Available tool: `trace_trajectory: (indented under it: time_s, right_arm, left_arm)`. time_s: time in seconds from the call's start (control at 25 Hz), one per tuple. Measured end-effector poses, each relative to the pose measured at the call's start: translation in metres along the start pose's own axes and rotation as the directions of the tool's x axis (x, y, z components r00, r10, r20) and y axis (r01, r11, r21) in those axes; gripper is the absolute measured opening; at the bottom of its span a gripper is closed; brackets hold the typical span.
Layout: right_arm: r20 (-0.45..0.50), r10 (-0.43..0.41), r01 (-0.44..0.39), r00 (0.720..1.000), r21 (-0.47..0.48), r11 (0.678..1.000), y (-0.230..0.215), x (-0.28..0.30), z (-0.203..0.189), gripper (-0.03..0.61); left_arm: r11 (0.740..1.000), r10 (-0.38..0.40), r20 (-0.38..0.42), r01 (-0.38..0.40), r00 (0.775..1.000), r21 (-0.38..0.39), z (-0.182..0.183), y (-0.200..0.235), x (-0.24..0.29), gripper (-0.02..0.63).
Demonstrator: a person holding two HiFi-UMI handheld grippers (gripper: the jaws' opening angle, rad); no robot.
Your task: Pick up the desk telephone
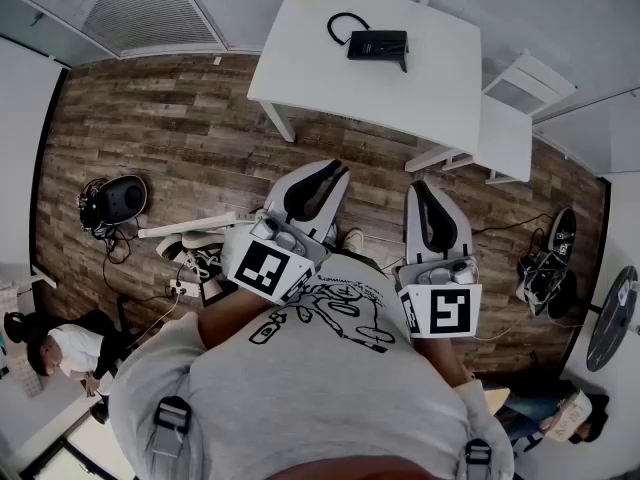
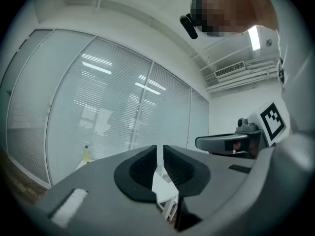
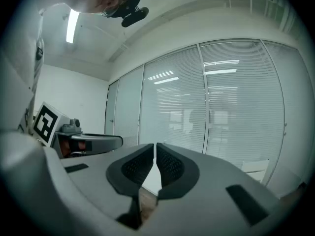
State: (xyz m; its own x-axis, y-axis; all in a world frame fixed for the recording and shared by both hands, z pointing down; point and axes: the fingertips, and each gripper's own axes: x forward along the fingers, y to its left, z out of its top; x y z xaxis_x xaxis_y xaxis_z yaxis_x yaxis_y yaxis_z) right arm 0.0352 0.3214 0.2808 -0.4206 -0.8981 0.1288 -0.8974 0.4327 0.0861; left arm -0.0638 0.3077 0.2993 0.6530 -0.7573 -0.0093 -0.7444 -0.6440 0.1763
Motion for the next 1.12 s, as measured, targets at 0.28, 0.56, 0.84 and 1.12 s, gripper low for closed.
trace_trajectory:
  time_s: [0.28, 0.56, 0.84, 1.12]
  right_arm:
    - [0.021, -0.016, 0.015, 1.000, 0.028, 0.999, 0.012, 0.009, 0.001, 0.017]
    - [0.018, -0.012, 0.011, 1.000, 0.039, 0.999, 0.010, 0.025, 0.001, 0.017]
    - [0.019, -0.015, 0.014, 1.000, 0.048, 0.999, -0.014, 0.048, -0.002, 0.017]
    - [0.020, -0.017, 0.016, 1.000, 0.067, 0.998, -0.063, 0.084, -0.006, 0.017]
  left_arm:
    - [1.000, 0.008, -0.023, -0.008, 1.000, -0.005, -0.005, 0.018, -0.012, 0.037]
    - [1.000, 0.012, -0.033, -0.013, 0.999, -0.018, -0.006, 0.030, -0.007, 0.037]
    - [1.000, 0.013, -0.034, -0.014, 0.999, -0.022, -0.005, 0.042, 0.022, 0.037]
    - [1.000, 0.017, -0.055, -0.018, 0.998, -0.017, -0.007, 0.058, 0.076, 0.035]
